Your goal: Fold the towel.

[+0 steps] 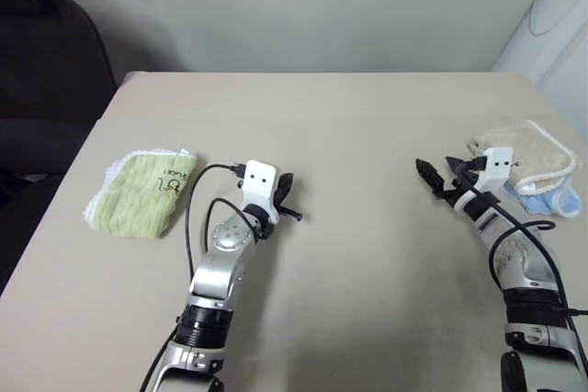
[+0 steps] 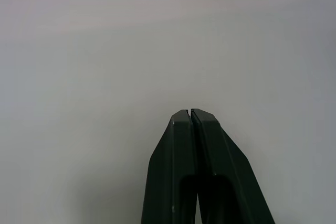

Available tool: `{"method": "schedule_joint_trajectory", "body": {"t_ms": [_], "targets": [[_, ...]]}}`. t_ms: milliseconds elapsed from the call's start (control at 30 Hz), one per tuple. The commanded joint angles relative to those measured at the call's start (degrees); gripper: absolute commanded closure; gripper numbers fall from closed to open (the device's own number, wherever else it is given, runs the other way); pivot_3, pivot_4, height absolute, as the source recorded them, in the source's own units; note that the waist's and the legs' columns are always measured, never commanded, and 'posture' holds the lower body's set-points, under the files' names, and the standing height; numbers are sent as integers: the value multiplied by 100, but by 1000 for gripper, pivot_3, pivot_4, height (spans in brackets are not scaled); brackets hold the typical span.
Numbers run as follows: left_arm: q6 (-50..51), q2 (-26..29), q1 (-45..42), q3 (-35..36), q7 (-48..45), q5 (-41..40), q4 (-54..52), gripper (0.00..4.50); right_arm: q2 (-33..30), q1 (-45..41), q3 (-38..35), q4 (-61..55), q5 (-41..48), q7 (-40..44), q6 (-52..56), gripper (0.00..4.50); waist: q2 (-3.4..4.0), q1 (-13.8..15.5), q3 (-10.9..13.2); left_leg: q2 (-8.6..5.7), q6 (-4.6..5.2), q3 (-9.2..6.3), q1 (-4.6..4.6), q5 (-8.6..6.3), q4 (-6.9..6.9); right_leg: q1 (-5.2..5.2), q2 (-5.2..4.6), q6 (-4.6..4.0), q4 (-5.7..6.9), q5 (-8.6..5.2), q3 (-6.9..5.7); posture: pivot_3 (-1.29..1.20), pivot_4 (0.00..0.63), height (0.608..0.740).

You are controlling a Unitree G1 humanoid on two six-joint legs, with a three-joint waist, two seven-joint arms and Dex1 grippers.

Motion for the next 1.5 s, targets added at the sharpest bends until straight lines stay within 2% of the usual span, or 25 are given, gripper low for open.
{"method": "schedule_joint_trajectory", "body": {"t_ms": [33, 467, 733, 867, 1300, 1500], "targets": [[-147, -57, -36, 58, 219, 147, -107, 4390, 37, 99, 45, -186, -196, 62, -240, 99, 0, -1, 0, 0, 0, 0, 0, 0, 0, 1, 0, 0, 0, 0, 0, 0, 150, 740], [-351, -324, -851, 569, 1186, 359, 1102, 4390, 493, 288, 128, -723, -568, -344, -422, 99, -1, -15, 0, -1, -2, 0, 1, 1, 2, 0, 1, 0, -1, 0, 4, 0, 150, 740], [-400, -558, -954, 370, 1008, 353, 1228, 4390, 909, 585, 248, -1194, -680, -510, -533, 99, -2, -11, 1, -1, -2, 0, 0, 0, 4, 0, 0, 0, -1, 0, 5, 0, 150, 740], [-280, -544, -1044, 583, 1091, 265, 1313, 4390, 1105, 809, 362, -1504, -798, -643, -621, 99, -2, -25, 1, -1, -2, 0, 0, 0, 4, -2, 1, 0, -1, 0, 6, 0, 150, 740], [-428, -698, -1860, 637, 1316, 467, 2590, 4390, 1726, 623, 813, -1658, -1649, -1669, -491, 99, -2, -20, 1, -2, -2, -7, 1, 1, 7, -4, 0, 3, 0, 1, 6, 0, 150, 740], [-599, -608, -1987, 539, 1050, 529, 2897, 4390, 2019, 633, 877, -1583, -1828, -1972, -743, 99, -2, -22, 1, -3, -3, -8, 0, 0, 6, -7, 0, 3, -1, 1, 8, 0, 150, 740]]}}
